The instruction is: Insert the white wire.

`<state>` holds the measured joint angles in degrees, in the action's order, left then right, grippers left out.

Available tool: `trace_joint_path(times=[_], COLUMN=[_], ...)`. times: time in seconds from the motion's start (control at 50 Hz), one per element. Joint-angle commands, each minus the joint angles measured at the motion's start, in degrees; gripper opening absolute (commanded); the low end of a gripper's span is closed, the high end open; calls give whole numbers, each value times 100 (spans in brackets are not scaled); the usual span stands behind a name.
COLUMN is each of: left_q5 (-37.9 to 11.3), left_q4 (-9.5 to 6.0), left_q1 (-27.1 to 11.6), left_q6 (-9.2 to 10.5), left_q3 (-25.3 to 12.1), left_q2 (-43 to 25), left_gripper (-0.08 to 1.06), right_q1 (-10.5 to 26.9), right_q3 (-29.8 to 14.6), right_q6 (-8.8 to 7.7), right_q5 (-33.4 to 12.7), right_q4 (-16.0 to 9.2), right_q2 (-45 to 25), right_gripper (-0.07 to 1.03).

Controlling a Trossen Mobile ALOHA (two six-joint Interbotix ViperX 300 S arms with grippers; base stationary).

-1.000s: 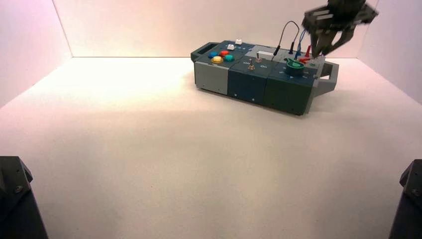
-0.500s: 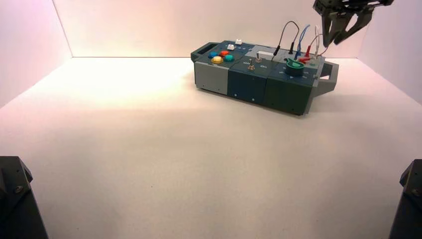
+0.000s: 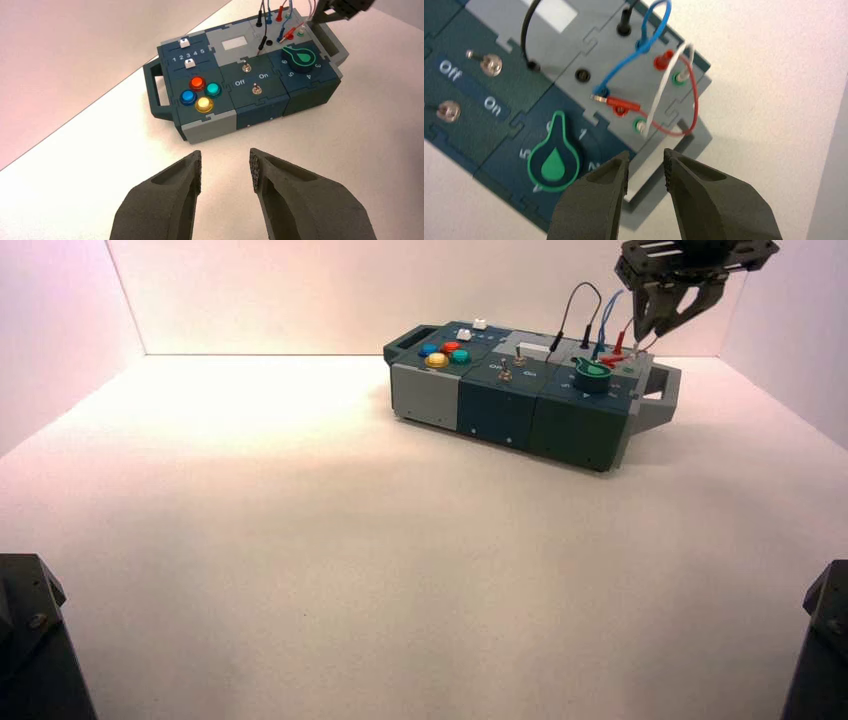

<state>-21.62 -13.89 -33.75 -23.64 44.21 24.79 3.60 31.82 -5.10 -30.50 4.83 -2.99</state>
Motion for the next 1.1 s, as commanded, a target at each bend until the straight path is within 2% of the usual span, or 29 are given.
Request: trace_joint_path(times=[0.02, 0.16, 0.34, 0.92, 1.1], left_q5=[62, 62, 70, 70, 70], left_q4=[26, 26, 26, 35, 35], left_q1=[35, 114, 185, 229, 237], left_q6=[-26, -26, -26, -35, -26], left_q3=[-70, -70, -70, -70, -70], left_q2=[79, 79, 88, 123, 123], left_gripper=[53, 53, 53, 53, 53], right_q1=[0, 0, 0, 0, 0], right_q3=[-316, -545, -642, -668, -677], right_q6=[18, 18, 18, 0, -9], right_q5=[35, -149, -422, -404, -378], right_q4=[-9, 0, 0, 0, 0], right_q2=[-35, -229, -396, -466, -510], right_gripper=[34, 28, 26, 22, 13])
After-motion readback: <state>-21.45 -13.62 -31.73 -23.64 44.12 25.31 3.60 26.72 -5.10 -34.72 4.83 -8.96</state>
